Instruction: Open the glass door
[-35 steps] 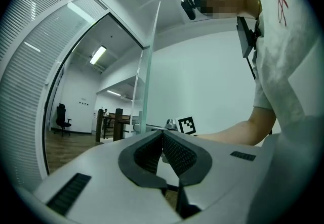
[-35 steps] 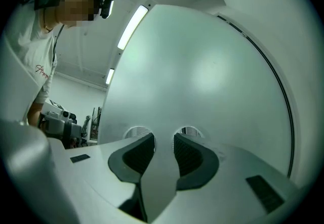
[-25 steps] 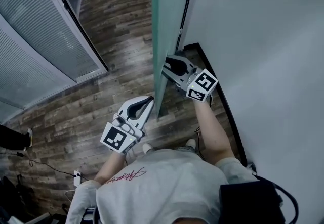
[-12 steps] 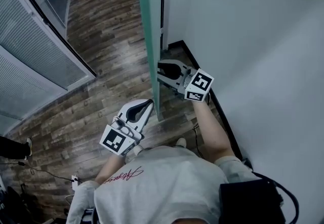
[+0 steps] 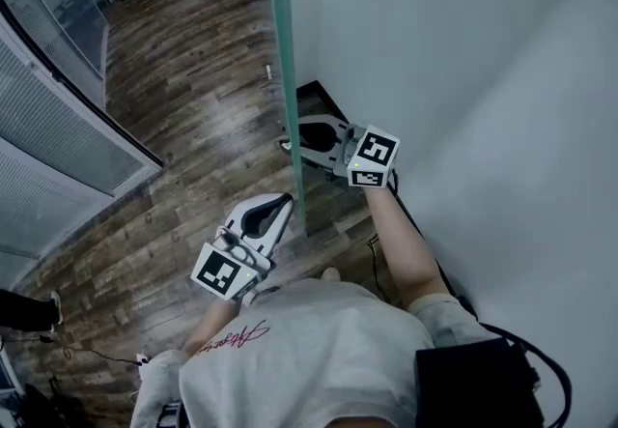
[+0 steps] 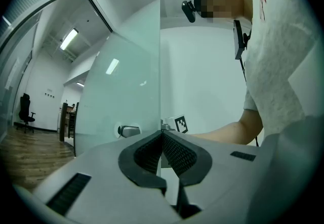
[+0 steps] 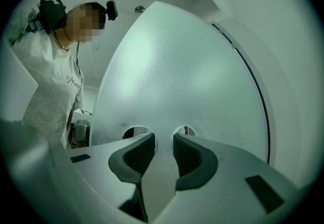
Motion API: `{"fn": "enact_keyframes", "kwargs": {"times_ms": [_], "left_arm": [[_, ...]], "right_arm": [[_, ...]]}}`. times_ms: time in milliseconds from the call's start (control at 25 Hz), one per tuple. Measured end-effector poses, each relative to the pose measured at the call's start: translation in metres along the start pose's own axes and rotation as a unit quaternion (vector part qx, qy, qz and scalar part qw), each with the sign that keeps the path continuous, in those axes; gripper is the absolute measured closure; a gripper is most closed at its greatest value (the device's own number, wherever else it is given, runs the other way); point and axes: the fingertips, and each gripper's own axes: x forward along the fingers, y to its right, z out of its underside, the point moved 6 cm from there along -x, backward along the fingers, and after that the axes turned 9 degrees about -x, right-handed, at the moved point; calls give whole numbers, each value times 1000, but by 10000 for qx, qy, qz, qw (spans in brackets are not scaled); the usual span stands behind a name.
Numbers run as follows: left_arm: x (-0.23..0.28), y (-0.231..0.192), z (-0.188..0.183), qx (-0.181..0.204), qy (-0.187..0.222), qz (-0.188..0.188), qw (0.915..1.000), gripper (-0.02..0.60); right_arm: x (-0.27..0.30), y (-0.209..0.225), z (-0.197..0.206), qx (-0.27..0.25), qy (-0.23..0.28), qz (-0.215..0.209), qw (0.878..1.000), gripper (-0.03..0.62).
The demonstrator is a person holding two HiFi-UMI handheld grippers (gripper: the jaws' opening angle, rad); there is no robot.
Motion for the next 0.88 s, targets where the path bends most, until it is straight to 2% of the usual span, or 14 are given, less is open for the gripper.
{"fn": "enact_keyframes", "kwargs": {"times_ms": [320, 680, 880], "left_arm": [[44, 32, 9, -47, -151, 179, 9997, 565], [75, 47, 15, -68, -150, 324, 9993, 565], [86, 41, 21, -88, -358, 717, 9967, 565]], "right_arm": [[-65, 23, -7, 39, 35, -175, 9998, 473], [-125, 47, -9, 82, 19, -19, 10000, 476], [-149, 62, -8, 56, -169, -19, 9998, 479]]}}
